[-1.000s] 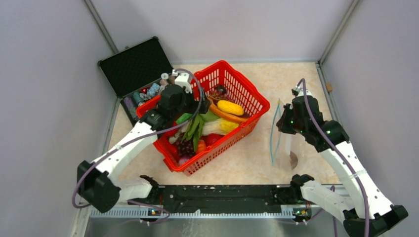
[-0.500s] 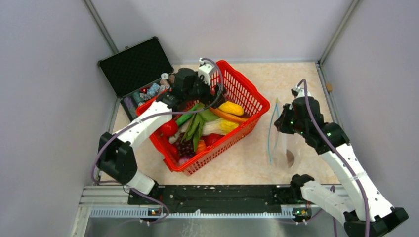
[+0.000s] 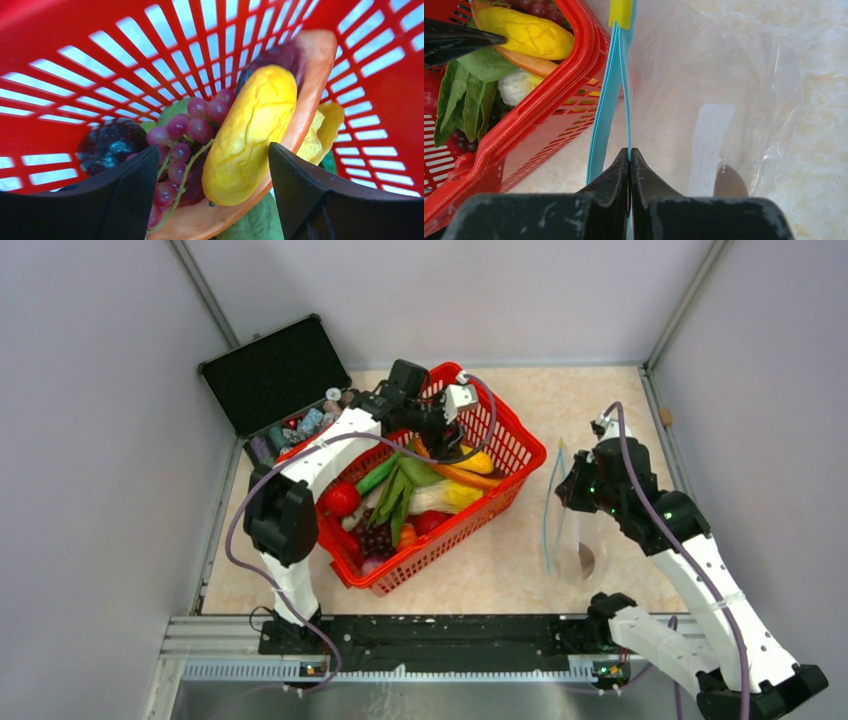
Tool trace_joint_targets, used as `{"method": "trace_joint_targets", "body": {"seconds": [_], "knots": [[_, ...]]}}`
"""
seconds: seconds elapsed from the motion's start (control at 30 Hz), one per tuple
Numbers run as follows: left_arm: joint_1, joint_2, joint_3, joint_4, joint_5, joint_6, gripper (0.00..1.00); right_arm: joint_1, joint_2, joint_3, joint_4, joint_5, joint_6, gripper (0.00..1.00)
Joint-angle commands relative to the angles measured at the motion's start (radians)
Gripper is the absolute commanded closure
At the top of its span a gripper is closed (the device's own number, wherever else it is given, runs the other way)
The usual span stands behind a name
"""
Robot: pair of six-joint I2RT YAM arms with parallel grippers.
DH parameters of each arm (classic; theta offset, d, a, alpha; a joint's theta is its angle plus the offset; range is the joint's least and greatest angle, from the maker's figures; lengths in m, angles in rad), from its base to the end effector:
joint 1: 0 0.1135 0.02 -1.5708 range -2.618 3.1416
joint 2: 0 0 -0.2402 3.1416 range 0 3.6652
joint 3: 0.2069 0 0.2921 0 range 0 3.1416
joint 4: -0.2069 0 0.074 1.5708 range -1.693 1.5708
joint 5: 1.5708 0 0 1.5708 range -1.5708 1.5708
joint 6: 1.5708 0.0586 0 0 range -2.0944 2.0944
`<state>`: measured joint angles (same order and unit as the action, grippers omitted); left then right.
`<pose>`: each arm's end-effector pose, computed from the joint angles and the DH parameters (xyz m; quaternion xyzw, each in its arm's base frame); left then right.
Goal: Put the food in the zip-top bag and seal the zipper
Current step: Pick up the fake fruit from the bin.
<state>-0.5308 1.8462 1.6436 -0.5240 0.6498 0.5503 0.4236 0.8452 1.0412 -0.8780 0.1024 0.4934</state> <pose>0.3853 -0.2673 0.2657 0.5570 0.6739 -0.2874 0.3911 0.2140 0.0899 0.3243 0.0535 0.9004 0.1486 0.4055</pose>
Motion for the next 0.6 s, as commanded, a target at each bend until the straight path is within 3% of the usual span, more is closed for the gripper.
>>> {"method": "trace_joint_targets", "body": {"seconds": [0.0, 0.33, 0.47, 0.57], "knots": [[0.003, 0.016, 0.033, -0.092, 0.019, 0.087, 0.19, 0.008, -0.021, 0.008, 0.012, 0.004, -0.005, 1.00], [0.004, 0.041, 0.017, -0.141, 0.070, 0.110, 0.20, 0.008, -0.031, 0.007, 0.005, 0.002, -0.003, 1.00], [0.004, 0.043, 0.017, -0.127, 0.095, 0.099, 0.25, 0.008, -0.034, 0.007, 0.006, 0.002, -0.001, 1.00], [0.003, 0.048, 0.027, -0.120, 0.106, 0.077, 0.34, 0.008, -0.038, 0.008, 0.002, 0.002, 0.003, 1.00]]}}
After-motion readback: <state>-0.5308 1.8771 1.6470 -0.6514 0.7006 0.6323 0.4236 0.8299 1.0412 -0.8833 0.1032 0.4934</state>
